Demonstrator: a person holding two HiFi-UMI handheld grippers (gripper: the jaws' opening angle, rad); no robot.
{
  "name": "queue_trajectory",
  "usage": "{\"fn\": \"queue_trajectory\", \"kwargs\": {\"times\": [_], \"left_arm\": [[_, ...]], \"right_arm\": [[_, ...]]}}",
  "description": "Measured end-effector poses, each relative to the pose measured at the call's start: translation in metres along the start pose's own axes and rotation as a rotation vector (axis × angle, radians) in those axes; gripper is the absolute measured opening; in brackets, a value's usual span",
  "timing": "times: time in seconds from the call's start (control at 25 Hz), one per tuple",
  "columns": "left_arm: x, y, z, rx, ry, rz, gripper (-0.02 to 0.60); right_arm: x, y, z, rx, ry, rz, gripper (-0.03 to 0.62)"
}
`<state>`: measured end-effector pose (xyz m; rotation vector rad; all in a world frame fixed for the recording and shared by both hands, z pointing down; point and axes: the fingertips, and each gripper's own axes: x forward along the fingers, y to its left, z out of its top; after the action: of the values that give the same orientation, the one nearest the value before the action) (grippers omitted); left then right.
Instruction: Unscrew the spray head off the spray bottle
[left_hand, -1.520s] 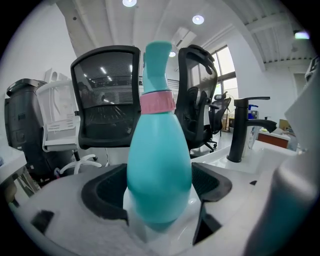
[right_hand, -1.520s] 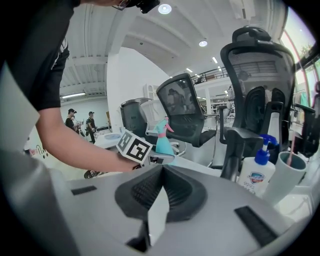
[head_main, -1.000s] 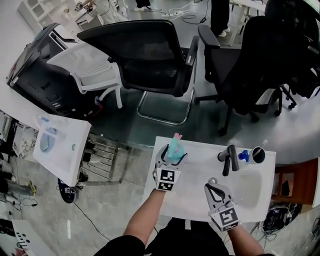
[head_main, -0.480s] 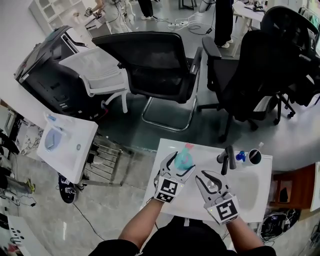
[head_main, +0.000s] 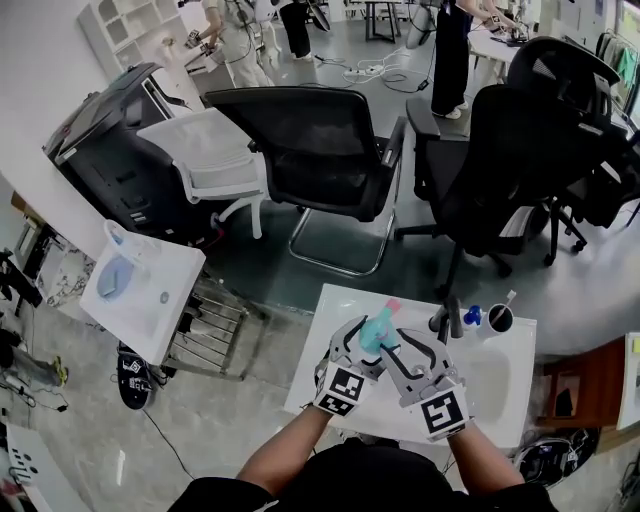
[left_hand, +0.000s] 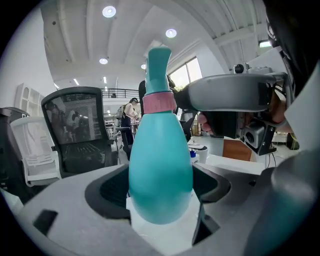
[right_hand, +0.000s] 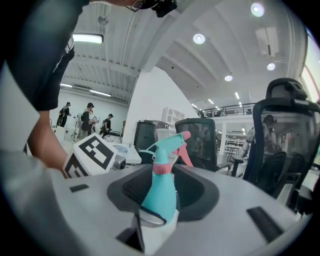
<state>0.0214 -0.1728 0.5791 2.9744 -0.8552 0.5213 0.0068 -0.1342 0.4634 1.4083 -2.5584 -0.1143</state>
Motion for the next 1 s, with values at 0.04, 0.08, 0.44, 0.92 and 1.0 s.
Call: {"fn": "queue_trajectory", "kwargs": {"times": [0.04,0.08,0.44,0.92,1.0], "left_arm": [[-0.001,-0.004,0.002,0.003,-0.003,-0.004,0.390],[-0.002,-0.008,0.005,0.007,-0.006,-0.008,0.390],[-0.008,-0.031,0.022,0.056,-0.018,-0.025,0.390],[-0.031,-0.052,0.038,0.124,-0.032,-0.146,0.390],[-0.037,-0.059,0.044,0.147,-0.042,-0.215,0.390]], "right_arm": [[0.000,0.000,0.002,-0.013,-0.001,0.003,0.147],[-0.001,0.001,0.004,-0.023,0.000,0.008,0.152],[-0.008,0.006,0.017,-0.080,-0.030,-0.021,0.154],[-0.032,0.017,0.041,0.013,-0.130,0.139,0.133],[-0.037,0.023,0.047,0.027,-0.153,0.212,0.133]]}}
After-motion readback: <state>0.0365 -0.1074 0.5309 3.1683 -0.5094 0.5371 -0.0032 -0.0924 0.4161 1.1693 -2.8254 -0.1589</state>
